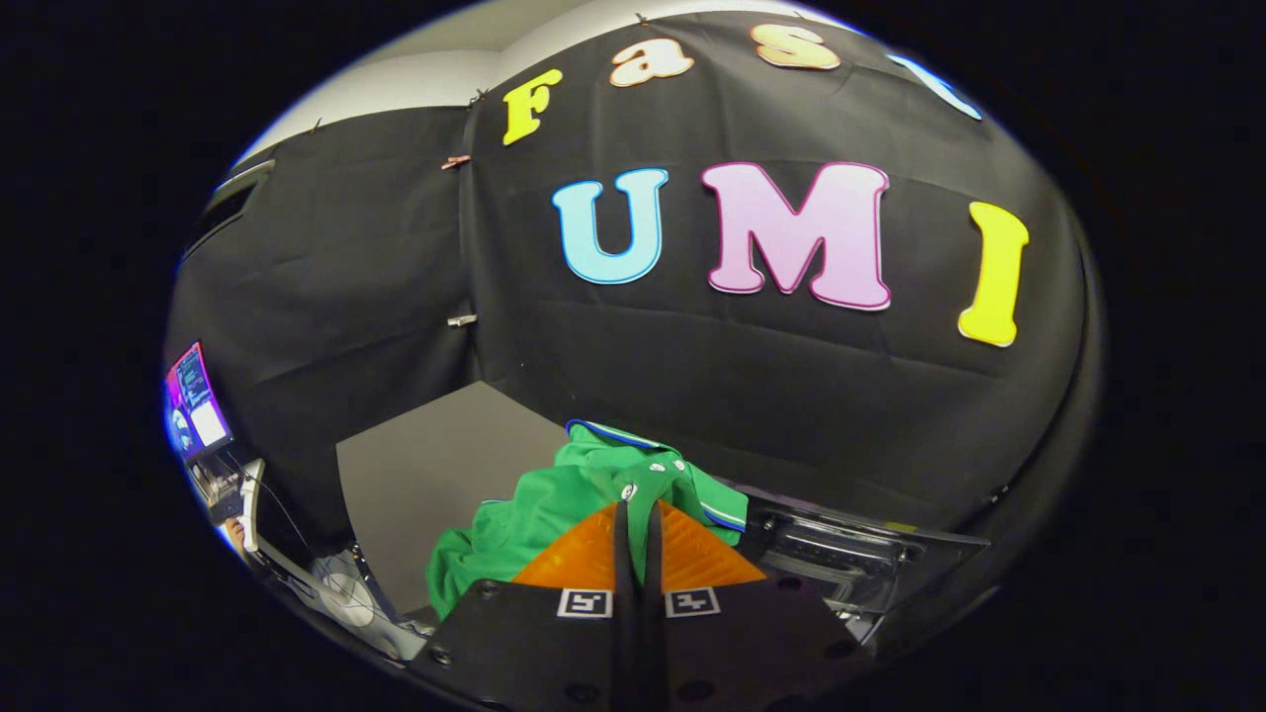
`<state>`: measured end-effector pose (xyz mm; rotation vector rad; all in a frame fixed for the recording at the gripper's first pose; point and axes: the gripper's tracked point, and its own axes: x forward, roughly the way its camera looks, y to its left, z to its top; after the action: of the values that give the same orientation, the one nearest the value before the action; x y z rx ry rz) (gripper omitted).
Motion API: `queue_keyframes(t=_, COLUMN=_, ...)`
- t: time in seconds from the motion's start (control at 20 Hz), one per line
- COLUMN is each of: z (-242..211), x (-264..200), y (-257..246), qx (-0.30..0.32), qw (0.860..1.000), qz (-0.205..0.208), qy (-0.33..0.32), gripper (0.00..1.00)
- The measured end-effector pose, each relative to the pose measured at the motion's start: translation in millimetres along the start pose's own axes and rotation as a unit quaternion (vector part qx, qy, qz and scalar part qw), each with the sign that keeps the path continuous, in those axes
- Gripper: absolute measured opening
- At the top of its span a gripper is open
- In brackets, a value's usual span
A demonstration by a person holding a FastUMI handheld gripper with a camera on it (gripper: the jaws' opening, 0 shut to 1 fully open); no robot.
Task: Put the clothes into the washing machine and then close the washing machine lid.
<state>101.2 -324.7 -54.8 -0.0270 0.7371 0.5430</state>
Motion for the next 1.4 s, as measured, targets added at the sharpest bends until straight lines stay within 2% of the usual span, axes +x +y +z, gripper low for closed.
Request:
queue_keyframes(t=0.25, z=-28.7, x=-19.1, y=-48.2, qx=0.028, qw=0.999, qz=-0.023, qy=0.016, gripper=0.05)
queue_keyframes(t=0.6, z=-69.4, x=-29.1, y=-113.5, qx=0.05, qw=0.995, qz=-0.083, qy=0.039, gripper=0.05)
queue_keyframes(t=0.9, z=-91.8, x=-16.9, y=-121.2, qx=0.062, qw=0.994, qz=-0.08, qy=0.049, gripper=0.05)
queue_keyframes(t=1.1, z=-126.5, x=1.9, y=-120.8, qx=0.051, qw=0.992, qz=-0.076, qy=0.088, gripper=0.05)
queue_keyframes(t=1.4, z=-175.3, x=14.2, y=-130.0, qx=0.072, qw=0.985, qz=-0.088, qy=0.131, gripper=0.05)
